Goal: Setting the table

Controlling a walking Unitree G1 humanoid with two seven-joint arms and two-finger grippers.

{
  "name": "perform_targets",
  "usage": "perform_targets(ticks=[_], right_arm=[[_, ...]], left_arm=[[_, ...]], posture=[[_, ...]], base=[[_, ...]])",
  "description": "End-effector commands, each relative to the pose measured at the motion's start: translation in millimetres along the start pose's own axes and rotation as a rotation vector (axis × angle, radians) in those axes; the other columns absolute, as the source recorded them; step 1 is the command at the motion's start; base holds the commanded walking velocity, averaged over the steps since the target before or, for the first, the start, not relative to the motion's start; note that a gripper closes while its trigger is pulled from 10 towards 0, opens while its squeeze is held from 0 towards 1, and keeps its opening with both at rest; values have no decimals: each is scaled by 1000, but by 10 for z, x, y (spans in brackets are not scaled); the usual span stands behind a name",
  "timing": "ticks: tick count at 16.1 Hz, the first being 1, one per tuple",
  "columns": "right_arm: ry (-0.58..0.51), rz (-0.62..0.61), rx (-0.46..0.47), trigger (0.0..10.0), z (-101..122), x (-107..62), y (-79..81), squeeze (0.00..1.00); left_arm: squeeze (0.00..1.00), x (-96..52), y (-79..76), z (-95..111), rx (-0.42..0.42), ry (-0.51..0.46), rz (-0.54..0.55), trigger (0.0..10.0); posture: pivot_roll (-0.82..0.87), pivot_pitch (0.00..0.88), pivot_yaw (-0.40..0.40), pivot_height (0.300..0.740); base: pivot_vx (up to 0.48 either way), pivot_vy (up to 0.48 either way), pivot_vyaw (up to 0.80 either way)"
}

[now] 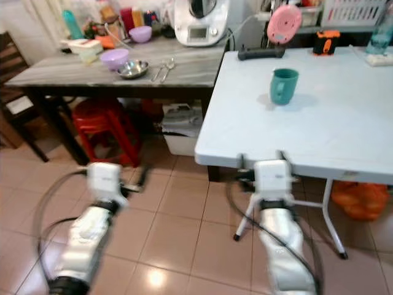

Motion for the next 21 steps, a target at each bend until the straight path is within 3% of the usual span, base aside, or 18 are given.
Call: perform_targets(ticks=[1,4,11,14,21], right_arm=[[-22,20,21,10000,57,25,77,0],[-23,26,21,10000,50,19,104,0],[-30,37,23,10000,55,37,129,0],[-32,31,24,10000,67,53,111,0],[-47,23,21,10000,100,112,109,0]], left_arm=[[0,-1,123,44,23,-7,22,10000],[0,2,113,47,24,-9,14,10000],[0,31,46,111,-50,-42,-74,10000],[0,48,5,131,-72,-53,-92,10000],[0,81,-8,164,-108,-79,-83,10000]], posture=[[-113,0,126,740],[-112,0,127,740],[-114,0,129,740],[-115,0,124,740],[-107,0,112,740]], base=[[0,-435,0],[0,-472,0],[0,0,0],[0,0,-523],[294,0,-64]])
Point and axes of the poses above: a point about 5 cm out from each wrist's last joint towards the gripper, its own x axis pointing out of the wrist towards the gripper, its own z axis along the axis of the wrist's last joint, y = z × x, the point moved 1 cm from there along x, pointing out of the wrist towards the gripper, and after that the axes turned 4 degrees about -x, right-handed, at the moved point
